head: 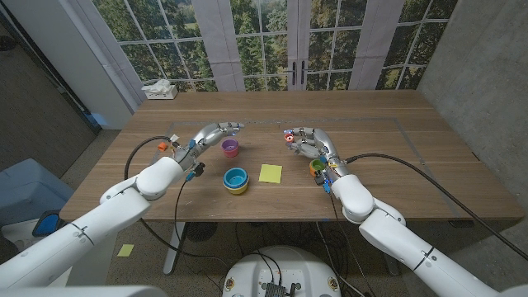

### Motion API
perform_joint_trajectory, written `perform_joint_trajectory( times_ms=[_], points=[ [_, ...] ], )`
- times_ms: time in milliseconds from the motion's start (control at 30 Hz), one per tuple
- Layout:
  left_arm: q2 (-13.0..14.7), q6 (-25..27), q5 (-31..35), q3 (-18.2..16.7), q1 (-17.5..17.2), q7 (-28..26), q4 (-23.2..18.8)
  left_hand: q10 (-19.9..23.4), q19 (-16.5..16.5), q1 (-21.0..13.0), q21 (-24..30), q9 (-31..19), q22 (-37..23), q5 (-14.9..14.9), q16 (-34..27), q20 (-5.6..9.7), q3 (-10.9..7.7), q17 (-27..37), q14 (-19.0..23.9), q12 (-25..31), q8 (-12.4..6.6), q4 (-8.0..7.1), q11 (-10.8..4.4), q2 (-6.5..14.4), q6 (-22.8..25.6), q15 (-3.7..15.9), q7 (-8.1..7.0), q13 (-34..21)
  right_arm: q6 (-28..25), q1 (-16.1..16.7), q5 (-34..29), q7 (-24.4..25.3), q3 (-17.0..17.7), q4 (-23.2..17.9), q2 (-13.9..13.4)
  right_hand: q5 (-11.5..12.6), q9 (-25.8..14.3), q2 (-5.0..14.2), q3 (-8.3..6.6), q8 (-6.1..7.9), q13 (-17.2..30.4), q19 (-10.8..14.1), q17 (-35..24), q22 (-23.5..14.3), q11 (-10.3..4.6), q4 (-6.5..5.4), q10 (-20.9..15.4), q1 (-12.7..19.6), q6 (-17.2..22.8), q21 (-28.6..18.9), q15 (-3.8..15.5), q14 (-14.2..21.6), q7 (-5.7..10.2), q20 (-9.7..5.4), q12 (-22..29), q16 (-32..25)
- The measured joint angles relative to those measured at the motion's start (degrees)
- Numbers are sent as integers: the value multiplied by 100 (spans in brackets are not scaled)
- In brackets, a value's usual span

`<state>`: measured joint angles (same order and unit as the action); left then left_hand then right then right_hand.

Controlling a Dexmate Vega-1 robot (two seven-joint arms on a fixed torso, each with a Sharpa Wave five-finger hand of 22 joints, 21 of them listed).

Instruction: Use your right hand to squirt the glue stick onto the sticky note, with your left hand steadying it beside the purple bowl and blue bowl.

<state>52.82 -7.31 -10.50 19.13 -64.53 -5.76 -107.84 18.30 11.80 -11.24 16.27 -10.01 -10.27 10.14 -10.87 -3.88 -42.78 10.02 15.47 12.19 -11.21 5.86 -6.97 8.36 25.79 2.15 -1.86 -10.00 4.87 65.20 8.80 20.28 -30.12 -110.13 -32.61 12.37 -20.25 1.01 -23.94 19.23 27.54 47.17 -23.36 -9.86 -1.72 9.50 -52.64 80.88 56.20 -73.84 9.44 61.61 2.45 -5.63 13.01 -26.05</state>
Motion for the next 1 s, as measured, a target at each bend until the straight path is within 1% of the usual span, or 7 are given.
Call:
perform_joint_trajectory(
  times_ms=[200, 300, 400, 467, 700, 867, 1000],
  points=[
    [147, 101, 242, 84, 52, 54, -148, 0, 0, 13, 0, 0, 0, 0, 0, 0, -24, 0, 0, 0, 0, -24, 0, -12, 0, 0, 0, 0, 54, 35, 99, -34, 15, -4, 0, 2, -11, -1, 0, -6, 0, 22, 22, 0, 0, 0, 0, 1, 0, 0, 1, 1, 0, 22, 0, -2],
    [225, 319, 344, 137, 93, 183, -223, 1, 2, 87, 0, 0, 0, -12, 0, 2, 9, 0, 0, -25, 0, -56, -1, -11, 43, 0, -42, 0, 67, 84, 144, -48, 38, -21, -1, 37, -11, -1, 0, -7, 0, 42, 25, -1, 0, 0, 0, 0, 0, 0, 36, 35, 0, 0, -1, 1],
    [290, 401, 444, 192, 135, 241, -281, 20, 3, 213, 0, 0, 0, -62, 0, 58, 96, -1, 0, -33, 0, -104, -63, -89, 114, 0, -110, 0, 75, 98, 190, -61, 46, -25, -1, 37, -11, 0, 0, -28, 18, 62, 52, -1, 0, 0, 0, 0, 0, 0, 41, 41, 0, -21, -3, 21],
    [328, 477, 541, 235, 170, 300, -317, 41, 12, 313, -43, 1, 0, -62, 0, 95, 169, -1, 0, -52, 0, -113, -103, -146, 201, 0, -110, 0, 81, 110, 215, -72, 50, -29, 0, 37, -10, 0, 0, -28, 22, 62, 52, -1, 0, 0, 0, 0, 0, 0, 41, 41, -1, -21, -4, 21],
    [426, 636, 873, 412, 326, 462, -410, 41, -32, 596, -88, 16, 0, -62, 0, 155, 350, 27, -14, -77, -3, -205, -104, -369, 330, 13, -142, 0, 103, 136, 304, -84, 62, -32, 20, 58, -10, 31, 0, -33, 24, 62, 87, -1, -2, 0, -2, -31, -1, 0, 41, 41, -1, -20, -5, 21],
    [458, 694, 1084, 569, 469, 584, -442, 11, -96, 754, -145, 16, 1, -62, 29, 175, 430, 26, -69, -98, 20, -267, -134, -406, 330, 25, -142, 0, 125, 154, 365, -84, 70, -32, 41, 60, -37, 31, 0, -15, 23, 61, 94, -1, -31, 1, -31, -31, -1, 0, 41, 41, -1, -20, 18, 20],
    [489, 735, 1311, 699, 587, 744, -453, 32, -117, 821, -167, 15, 1, -43, 29, 171, 468, 26, -105, -98, 20, -306, -154, -353, 330, 1, -142, 0, 127, 165, 400, -83, 75, -30, 53, 79, -38, 30, 0, -15, 23, 61, 101, -2, -31, 1, -31, -31, -1, 0, 74, 74, -1, -20, 18, 19]
  ],
)
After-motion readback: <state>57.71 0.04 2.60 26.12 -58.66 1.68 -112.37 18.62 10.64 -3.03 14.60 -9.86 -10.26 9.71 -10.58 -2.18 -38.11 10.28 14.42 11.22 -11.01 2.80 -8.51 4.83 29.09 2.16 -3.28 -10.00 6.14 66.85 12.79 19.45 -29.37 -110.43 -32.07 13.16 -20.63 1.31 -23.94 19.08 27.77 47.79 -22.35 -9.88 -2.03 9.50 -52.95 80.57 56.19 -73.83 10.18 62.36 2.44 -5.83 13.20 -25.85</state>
